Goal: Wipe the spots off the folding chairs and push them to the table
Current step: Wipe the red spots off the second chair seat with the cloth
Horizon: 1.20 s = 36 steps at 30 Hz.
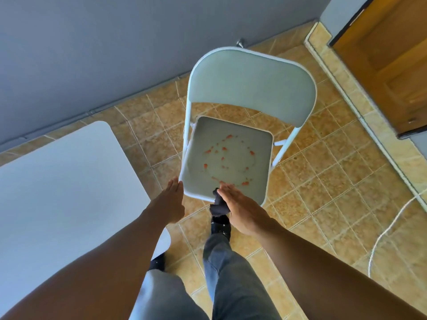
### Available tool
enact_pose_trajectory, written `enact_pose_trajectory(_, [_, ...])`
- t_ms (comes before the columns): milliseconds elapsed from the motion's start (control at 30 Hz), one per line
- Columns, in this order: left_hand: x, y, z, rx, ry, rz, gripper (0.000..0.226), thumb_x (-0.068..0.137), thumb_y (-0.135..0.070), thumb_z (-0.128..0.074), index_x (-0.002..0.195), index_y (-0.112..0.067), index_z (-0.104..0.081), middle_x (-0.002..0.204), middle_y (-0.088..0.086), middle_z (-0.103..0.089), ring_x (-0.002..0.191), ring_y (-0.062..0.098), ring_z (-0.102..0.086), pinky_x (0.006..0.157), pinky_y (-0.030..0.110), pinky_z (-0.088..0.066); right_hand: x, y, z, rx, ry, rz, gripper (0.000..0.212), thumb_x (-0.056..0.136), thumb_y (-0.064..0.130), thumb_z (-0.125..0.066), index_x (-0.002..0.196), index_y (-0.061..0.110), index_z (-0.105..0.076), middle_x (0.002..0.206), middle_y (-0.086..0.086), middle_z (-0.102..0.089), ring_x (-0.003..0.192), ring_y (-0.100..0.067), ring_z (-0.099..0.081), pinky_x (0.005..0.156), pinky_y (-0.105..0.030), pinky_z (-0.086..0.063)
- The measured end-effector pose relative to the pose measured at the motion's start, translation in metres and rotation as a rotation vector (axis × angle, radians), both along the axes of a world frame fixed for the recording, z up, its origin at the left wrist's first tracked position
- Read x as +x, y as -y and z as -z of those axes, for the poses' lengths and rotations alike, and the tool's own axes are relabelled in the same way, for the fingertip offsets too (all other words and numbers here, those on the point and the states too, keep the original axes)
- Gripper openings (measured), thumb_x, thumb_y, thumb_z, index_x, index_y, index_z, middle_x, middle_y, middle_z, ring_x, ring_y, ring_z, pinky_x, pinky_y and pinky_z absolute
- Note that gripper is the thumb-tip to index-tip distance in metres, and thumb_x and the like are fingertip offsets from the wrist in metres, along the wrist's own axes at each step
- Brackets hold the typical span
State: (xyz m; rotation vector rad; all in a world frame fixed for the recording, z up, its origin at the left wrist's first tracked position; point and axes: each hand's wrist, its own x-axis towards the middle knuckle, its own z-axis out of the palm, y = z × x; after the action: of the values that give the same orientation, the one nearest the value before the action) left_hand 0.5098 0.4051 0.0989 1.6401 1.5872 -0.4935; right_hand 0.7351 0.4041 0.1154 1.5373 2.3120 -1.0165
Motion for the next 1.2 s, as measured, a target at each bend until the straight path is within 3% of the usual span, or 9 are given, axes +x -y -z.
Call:
enact_pose_trajectory(300, [0.029, -0.031, 0.053, -0.024, 0.031, -0.091, 0.076, 0.092, -0.01, -0.042, 0.151, -0.006, 0.006, 0.159, 0.008, 0.016, 0.147, 0.02, 0.011, 0.118, 0.033, -0.008, 0.011, -0.048, 0.061, -0.12, -0.003, -0.042, 0.068, 0.091, -0.006, -0.045, 0.153, 0.015, -0.027, 0.162, -0.002, -0.021, 0.149, -0.018, -0.02, 0.12, -0.032, -0.023])
enact_pose_trajectory(433, [0.019, -0.038, 0.092, -0.031, 0.046, -0.101, 0.076, 0.092, -0.008, -0.041, 0.151, -0.007, 0.006, 0.159, 0.008, 0.016, 0.147, 0.02, 0.01, 0.118, 0.034, -0.009, -0.013, -0.066, 0.11, -0.076, -0.064, 0.033, 0.066, 0.087, -0.005, -0.052, 0.147, 0.016, -0.036, 0.155, -0.002, -0.034, 0.14, -0.023, -0.038, 0.113, -0.036, -0.037])
enact_pose_trajectory(567, [0.005, -0.041, 0.142, -0.019, 0.063, -0.122, 0.076, 0.092, -0.008, -0.041, 0.151, -0.008, 0.007, 0.159, 0.007, 0.018, 0.147, 0.019, 0.012, 0.119, 0.034, -0.009, -0.038, -0.075, 0.164, 0.039, -0.15, 0.091, 0.073, 0.085, -0.01, -0.053, 0.15, 0.014, -0.033, 0.161, -0.005, -0.025, 0.147, -0.019, -0.027, 0.12, -0.031, -0.025])
enact_pose_trajectory(667, [-0.005, -0.041, 0.181, 0.043, 0.074, -0.173, 0.081, 0.089, -0.002, -0.043, 0.151, -0.01, 0.008, 0.159, 0.005, 0.019, 0.146, 0.018, 0.014, 0.12, 0.034, -0.011, -0.049, -0.068, 0.212, 0.135, -0.19, -0.005, 0.076, 0.082, -0.012, -0.055, 0.151, 0.011, -0.033, 0.163, -0.006, -0.017, 0.151, -0.021, -0.017, 0.121, -0.035, -0.024])
enact_pose_trajectory(833, [-0.019, -0.049, 0.231, 0.159, 0.125, -0.158, 0.087, 0.081, 0.008, -0.044, 0.15, -0.006, 0.008, 0.159, 0.01, 0.014, 0.147, 0.023, 0.012, 0.12, 0.035, -0.011, -0.058, -0.035, 0.274, 0.163, -0.039, -0.322, 0.076, 0.083, 0.025, -0.06, 0.152, 0.022, -0.03, 0.166, -0.004, -0.003, 0.152, -0.027, -0.002, 0.121, -0.052, -0.013])
enact_pose_trajectory(900, [-0.021, -0.052, 0.246, 0.181, 0.148, -0.131, 0.088, 0.082, 0.007, -0.043, 0.15, -0.008, 0.009, 0.159, 0.008, 0.015, 0.147, 0.022, 0.012, 0.12, 0.036, -0.014, -0.057, -0.036, 0.285, 0.218, -0.043, -0.352, 0.067, 0.087, 0.033, -0.052, 0.151, 0.02, -0.034, 0.165, -0.004, -0.008, 0.152, -0.027, -0.003, 0.121, -0.051, -0.012])
enact_pose_trajectory(967, [-0.021, -0.051, 0.255, 0.2, 0.161, -0.14, 0.088, 0.082, 0.007, -0.043, 0.151, -0.011, 0.009, 0.159, 0.005, 0.015, 0.147, 0.02, 0.011, 0.119, 0.035, -0.019, -0.05, -0.046, 0.295, 0.275, -0.075, -0.406, 0.062, 0.089, 0.027, -0.05, 0.149, 0.016, -0.038, 0.164, -0.005, -0.014, 0.152, -0.026, -0.007, 0.122, -0.049, -0.013])
enact_pose_trajectory(1100, [-0.017, -0.039, 0.27, 0.276, 0.177, -0.235, 0.091, 0.078, 0.01, -0.039, 0.152, -0.018, 0.007, 0.16, -0.001, 0.012, 0.147, 0.016, 0.006, 0.114, 0.034, -0.029, -0.033, -0.086, 0.313, 0.371, -0.141, -0.614, 0.071, 0.079, 0.015, -0.074, 0.143, 0.004, -0.045, 0.158, -0.012, -0.031, 0.148, -0.031, -0.023, 0.12, -0.049, -0.023])
enact_pose_trajectory(1200, [-0.015, -0.038, 0.273, 0.311, 0.154, -0.205, 0.088, 0.078, 0.008, -0.038, 0.152, -0.014, 0.005, 0.16, 0.002, 0.009, 0.147, 0.017, 0.004, 0.114, 0.033, -0.026, -0.02, -0.149, 0.321, 0.368, -0.141, -0.514, 0.073, 0.071, 0.01, -0.083, 0.135, -0.004, -0.052, 0.151, -0.017, -0.041, 0.143, -0.036, -0.033, 0.118, -0.05, -0.027])
